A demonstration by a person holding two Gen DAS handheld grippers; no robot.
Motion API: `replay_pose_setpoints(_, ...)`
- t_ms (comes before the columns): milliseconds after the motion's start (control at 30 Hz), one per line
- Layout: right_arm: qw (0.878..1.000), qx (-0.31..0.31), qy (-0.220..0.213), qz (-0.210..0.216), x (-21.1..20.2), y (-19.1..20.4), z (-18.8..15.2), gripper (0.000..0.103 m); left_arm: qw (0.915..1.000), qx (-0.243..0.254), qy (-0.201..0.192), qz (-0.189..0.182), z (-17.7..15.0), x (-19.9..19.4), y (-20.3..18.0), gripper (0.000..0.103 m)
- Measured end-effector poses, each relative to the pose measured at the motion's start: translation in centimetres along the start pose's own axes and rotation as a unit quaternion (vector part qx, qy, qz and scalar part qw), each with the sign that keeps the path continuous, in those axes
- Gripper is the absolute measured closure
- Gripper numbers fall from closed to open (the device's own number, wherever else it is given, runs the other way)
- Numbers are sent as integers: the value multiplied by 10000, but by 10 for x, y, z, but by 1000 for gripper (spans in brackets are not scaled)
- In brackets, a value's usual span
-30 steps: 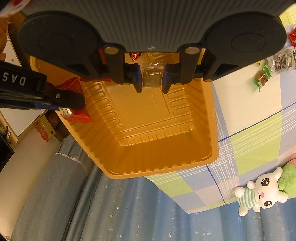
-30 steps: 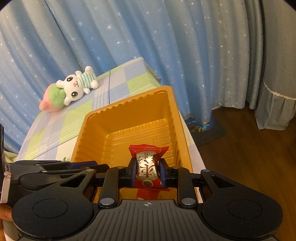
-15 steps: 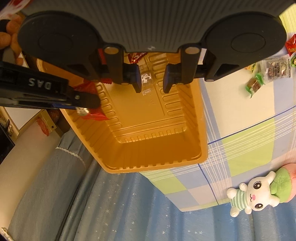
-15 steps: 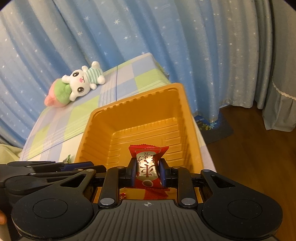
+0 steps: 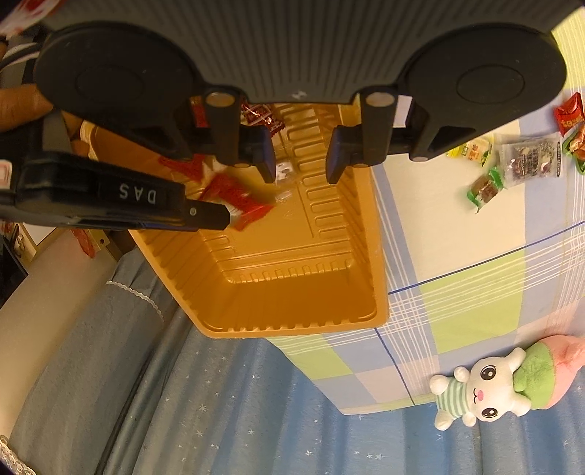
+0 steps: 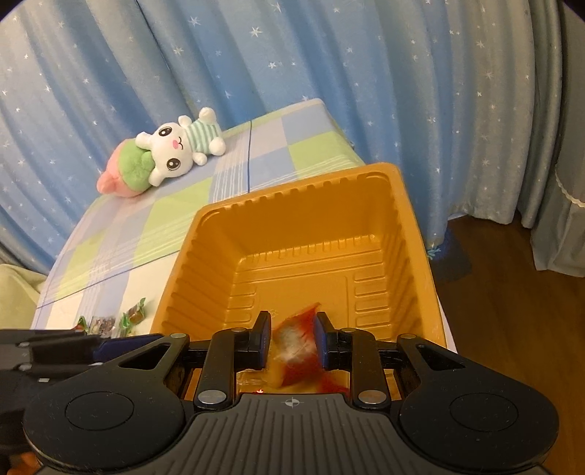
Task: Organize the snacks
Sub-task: 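Open both grippers to release the candies into the orange tray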
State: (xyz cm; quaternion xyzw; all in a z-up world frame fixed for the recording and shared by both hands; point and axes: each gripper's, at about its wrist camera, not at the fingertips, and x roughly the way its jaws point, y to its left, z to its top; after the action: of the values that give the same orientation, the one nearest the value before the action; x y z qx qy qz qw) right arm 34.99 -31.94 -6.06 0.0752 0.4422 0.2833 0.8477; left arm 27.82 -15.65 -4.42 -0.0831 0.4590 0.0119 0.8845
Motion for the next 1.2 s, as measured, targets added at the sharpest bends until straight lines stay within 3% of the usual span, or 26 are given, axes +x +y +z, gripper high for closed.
replay_pose_setpoints(267,10000,60,-53,-34,-20,-4,-7,46,10000,-26,-27,-12,-6,-9,-3,71)
replay_pose_setpoints(667,9998,186,-8,10,-51,-4,-22,27,9999,-73,-56,57,-18,-30,-2,59)
replay_pose_setpoints(1200,9998,160,53,-118,-85,27,-56,20,9999,-61,-56,75,-43,-62,20,51)
